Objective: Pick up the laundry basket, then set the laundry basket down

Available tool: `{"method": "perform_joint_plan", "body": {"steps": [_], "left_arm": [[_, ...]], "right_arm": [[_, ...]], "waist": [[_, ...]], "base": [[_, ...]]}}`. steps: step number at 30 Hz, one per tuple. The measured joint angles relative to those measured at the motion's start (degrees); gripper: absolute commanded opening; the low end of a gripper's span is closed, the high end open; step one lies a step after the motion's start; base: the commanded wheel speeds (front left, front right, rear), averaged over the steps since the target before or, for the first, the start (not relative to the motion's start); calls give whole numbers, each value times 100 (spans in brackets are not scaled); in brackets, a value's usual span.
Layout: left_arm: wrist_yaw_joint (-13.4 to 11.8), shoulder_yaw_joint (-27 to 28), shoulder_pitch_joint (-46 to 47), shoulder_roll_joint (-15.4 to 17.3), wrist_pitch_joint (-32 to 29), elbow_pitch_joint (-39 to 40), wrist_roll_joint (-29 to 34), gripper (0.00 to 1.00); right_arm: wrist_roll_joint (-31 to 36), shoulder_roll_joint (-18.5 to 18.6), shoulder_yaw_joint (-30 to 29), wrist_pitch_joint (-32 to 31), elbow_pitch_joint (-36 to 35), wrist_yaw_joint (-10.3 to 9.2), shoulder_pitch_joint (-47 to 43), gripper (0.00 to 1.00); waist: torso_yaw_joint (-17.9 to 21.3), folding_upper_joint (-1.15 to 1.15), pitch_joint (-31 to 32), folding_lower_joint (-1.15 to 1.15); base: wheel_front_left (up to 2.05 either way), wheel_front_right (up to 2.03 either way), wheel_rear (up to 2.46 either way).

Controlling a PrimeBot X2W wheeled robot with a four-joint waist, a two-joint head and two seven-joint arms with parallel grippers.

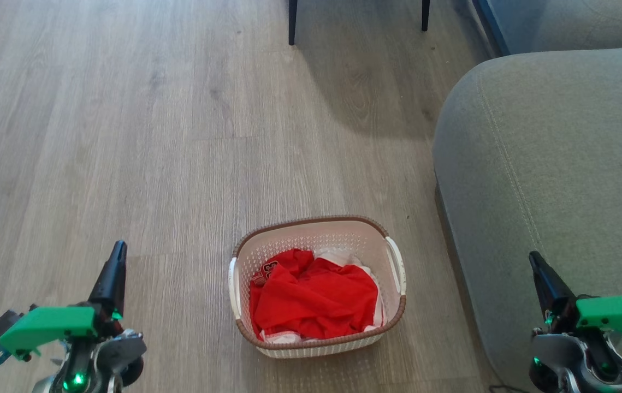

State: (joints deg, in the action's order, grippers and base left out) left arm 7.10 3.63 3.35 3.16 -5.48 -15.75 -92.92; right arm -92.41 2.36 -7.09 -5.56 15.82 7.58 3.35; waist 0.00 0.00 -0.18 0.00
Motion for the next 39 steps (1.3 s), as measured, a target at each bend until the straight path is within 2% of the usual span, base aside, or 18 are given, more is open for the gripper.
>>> {"method": "perform_joint_plan", "body": {"steps": [39], "left_arm": [[0, 49, 2, -16, -9, 0, 4, 0]], "right_arm": [[0, 0, -16, -41, 0, 0, 0, 0]], "waist": [[0, 0, 0, 0]], "base": [[0, 0, 0]]}}
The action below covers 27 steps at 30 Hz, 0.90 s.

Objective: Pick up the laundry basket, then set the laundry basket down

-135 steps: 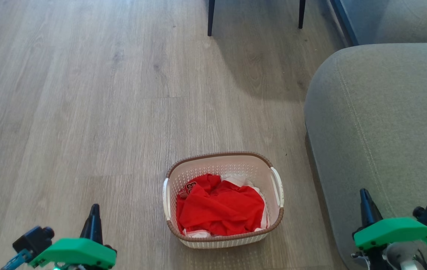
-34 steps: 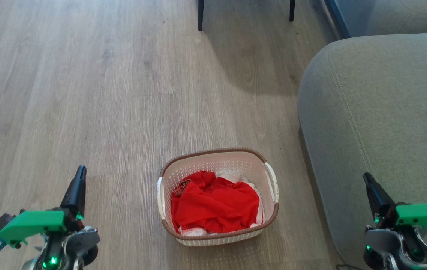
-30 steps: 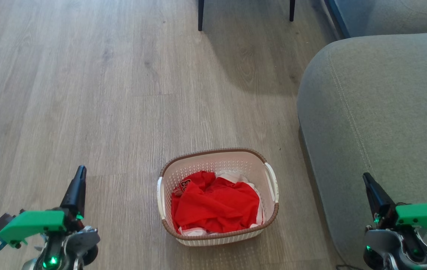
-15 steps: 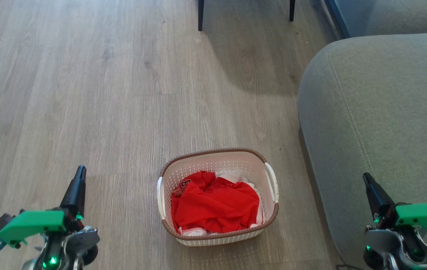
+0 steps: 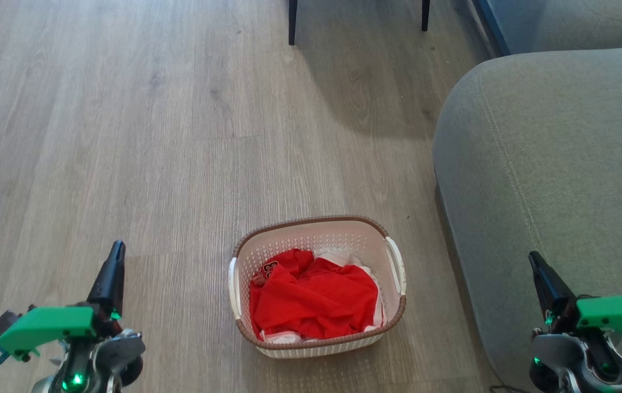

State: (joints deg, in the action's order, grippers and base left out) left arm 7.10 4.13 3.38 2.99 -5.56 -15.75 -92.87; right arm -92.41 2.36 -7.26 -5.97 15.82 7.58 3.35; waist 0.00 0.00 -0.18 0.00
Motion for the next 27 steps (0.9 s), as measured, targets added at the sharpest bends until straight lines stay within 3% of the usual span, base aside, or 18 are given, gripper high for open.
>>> {"method": "perform_joint_plan", "body": {"steps": [27], "left_arm": [[0, 10, 2, -12, -44, 0, 1, 0]], "right_arm": [[0, -1, -9, -1, 1, 0, 0, 0]], "waist": [[0, 0, 0, 0]], "base": [[0, 0, 0]]}}
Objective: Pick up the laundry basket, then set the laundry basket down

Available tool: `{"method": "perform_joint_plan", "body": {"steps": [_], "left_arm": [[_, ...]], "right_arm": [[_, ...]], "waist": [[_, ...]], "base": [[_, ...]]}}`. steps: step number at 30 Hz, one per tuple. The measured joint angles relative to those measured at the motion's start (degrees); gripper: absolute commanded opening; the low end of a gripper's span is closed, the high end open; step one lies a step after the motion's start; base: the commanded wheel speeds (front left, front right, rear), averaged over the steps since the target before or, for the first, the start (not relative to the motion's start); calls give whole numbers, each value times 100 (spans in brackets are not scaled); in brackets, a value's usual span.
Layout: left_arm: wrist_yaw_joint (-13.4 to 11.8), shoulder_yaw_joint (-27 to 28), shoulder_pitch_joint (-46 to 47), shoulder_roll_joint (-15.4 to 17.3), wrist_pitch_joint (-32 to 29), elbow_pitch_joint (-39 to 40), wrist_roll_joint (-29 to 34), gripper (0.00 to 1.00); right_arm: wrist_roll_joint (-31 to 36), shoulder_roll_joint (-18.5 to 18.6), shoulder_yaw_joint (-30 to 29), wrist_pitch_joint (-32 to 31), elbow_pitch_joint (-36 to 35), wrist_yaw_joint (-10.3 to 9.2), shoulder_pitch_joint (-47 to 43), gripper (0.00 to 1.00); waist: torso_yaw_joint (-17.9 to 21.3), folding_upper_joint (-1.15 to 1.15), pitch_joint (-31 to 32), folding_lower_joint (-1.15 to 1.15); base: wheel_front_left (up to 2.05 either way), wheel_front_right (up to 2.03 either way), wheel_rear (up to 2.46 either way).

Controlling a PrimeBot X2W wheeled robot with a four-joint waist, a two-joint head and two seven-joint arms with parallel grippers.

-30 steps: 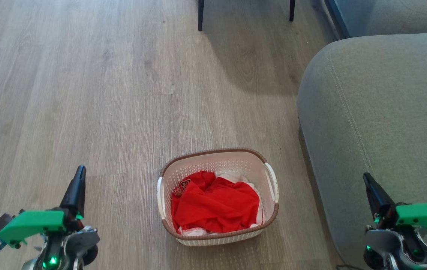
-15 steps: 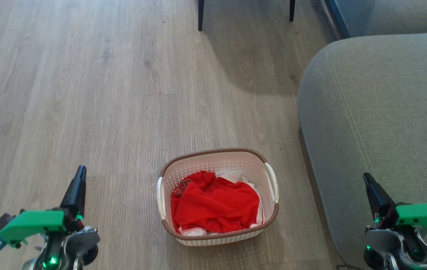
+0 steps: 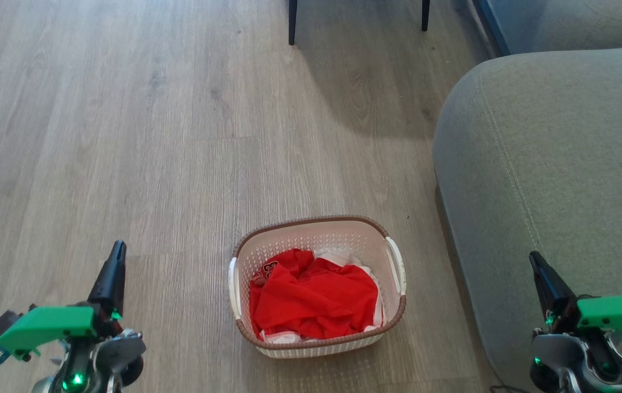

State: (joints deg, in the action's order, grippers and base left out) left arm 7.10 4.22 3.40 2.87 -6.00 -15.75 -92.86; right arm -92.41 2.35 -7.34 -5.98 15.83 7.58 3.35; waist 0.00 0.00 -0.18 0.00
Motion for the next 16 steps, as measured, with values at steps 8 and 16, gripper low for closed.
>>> {"method": "perform_joint_plan", "body": {"steps": [8, 16], "left_arm": [[0, 2, 0, -7, -4, 0, 0, 0], [0, 4, 0, -11, -4, 0, 0, 0]], "right_arm": [[0, 0, -4, 0, 0, 0, 0, 0], [0, 0, -7, 0, 0, 0, 0, 0]], "waist": [[0, 0, 0, 0], [0, 0, 0, 0]], "base": [[0, 0, 0], [0, 0, 0]]}}
